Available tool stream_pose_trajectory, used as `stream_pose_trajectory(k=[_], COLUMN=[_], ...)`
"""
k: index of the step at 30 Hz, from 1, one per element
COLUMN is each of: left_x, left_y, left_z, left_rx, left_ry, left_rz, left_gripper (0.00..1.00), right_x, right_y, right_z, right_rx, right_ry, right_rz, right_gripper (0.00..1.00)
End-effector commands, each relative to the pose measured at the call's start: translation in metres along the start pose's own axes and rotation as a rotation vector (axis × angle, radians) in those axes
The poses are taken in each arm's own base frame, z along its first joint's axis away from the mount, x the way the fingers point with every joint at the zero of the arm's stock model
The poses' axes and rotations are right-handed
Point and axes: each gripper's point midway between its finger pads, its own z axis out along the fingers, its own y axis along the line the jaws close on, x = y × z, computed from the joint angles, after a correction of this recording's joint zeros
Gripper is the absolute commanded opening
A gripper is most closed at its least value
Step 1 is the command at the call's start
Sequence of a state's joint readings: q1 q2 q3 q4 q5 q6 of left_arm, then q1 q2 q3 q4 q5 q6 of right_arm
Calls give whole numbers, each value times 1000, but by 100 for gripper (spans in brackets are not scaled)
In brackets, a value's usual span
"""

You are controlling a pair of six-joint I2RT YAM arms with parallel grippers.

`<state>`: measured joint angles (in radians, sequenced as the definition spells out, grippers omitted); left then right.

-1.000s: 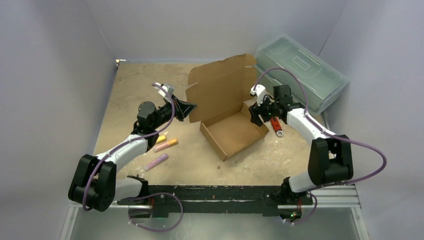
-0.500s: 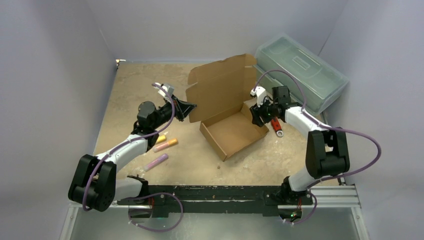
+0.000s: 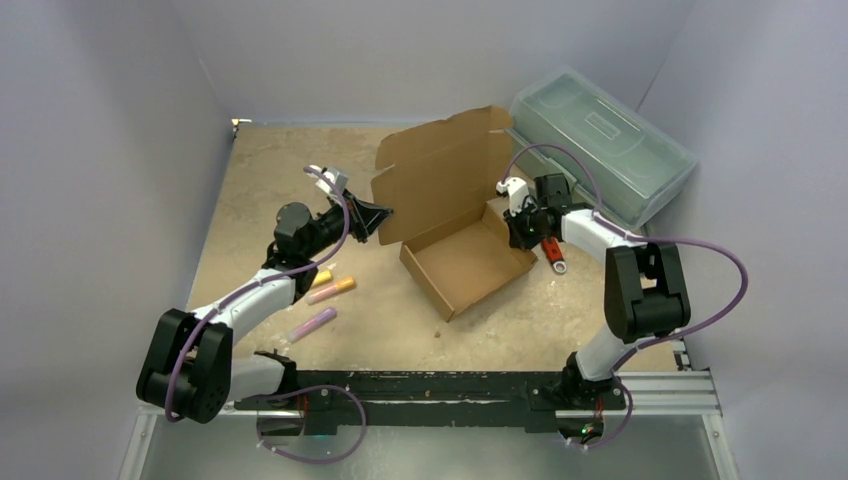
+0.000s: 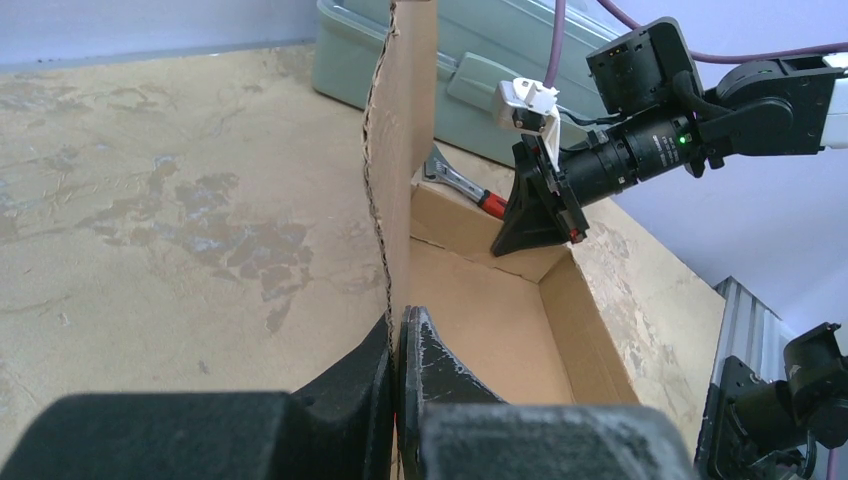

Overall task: Fold the paper box
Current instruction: Fold the paper box at the center of the board.

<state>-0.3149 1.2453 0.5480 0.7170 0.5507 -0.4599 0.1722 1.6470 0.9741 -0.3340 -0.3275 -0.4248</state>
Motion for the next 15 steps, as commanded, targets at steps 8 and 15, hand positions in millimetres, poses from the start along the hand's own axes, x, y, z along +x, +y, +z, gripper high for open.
stream_pose_trajectory(k=[8,15], left_x=[-22,-19], left_y=[-9,-7], left_z=[5,5], left_rx=[37,31], left_ry=[-50,-43], left_rz=[62,73], left_gripper=[0,0], right_x=[-28,-53], right_y=[0,7], right_z=[-21,-78], right_rx=[13,37], right_ry=[-84,-240], right_rz=[-87,-218], right_gripper=[47,65])
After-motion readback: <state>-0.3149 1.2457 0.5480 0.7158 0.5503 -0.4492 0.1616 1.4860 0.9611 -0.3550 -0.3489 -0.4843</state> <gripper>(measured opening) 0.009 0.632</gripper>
